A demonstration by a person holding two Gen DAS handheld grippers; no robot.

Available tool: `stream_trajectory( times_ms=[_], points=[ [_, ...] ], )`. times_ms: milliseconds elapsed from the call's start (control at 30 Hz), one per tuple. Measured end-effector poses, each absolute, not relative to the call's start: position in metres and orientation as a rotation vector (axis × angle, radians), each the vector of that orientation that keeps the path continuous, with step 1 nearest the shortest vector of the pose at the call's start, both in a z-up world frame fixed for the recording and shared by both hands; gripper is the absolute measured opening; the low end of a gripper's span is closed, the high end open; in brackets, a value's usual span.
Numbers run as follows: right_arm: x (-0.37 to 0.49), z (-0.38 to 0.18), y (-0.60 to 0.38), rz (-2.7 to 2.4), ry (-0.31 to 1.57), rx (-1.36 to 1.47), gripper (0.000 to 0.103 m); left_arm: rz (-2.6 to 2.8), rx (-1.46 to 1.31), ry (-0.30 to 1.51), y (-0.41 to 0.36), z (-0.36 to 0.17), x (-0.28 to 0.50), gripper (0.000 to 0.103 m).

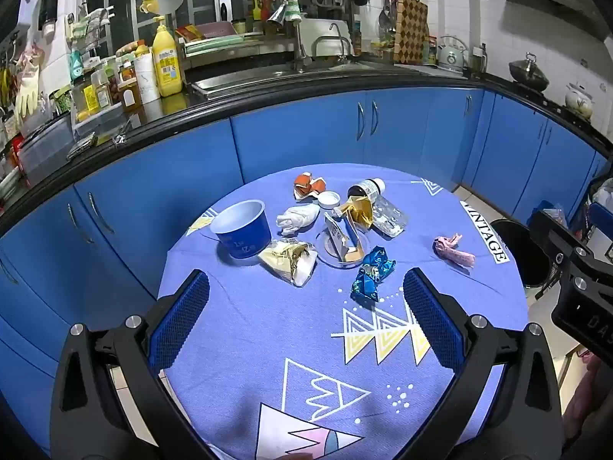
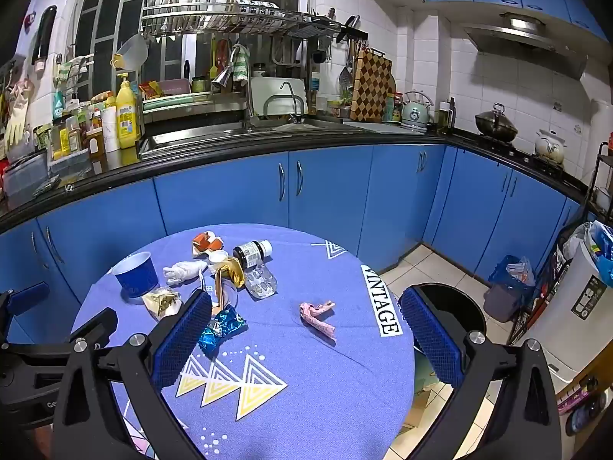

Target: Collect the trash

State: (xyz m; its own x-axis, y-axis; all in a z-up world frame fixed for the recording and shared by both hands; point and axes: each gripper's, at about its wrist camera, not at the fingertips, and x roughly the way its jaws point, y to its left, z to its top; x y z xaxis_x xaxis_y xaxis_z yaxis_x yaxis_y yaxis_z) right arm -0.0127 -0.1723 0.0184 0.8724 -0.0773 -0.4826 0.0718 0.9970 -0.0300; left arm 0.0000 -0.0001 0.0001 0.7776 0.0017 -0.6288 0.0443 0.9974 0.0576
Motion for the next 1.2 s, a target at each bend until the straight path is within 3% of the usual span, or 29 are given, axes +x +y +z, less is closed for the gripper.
stream_trajectory(
  times_ms=[1200],
  points=[
    [-0.0130, 0.0181, -0.1696, -0.075, 0.504, -0.011, 0.097, -0.028, 0.061, 0.681, 0.0002, 0.0001, -0.0004, 0.100]
  ],
)
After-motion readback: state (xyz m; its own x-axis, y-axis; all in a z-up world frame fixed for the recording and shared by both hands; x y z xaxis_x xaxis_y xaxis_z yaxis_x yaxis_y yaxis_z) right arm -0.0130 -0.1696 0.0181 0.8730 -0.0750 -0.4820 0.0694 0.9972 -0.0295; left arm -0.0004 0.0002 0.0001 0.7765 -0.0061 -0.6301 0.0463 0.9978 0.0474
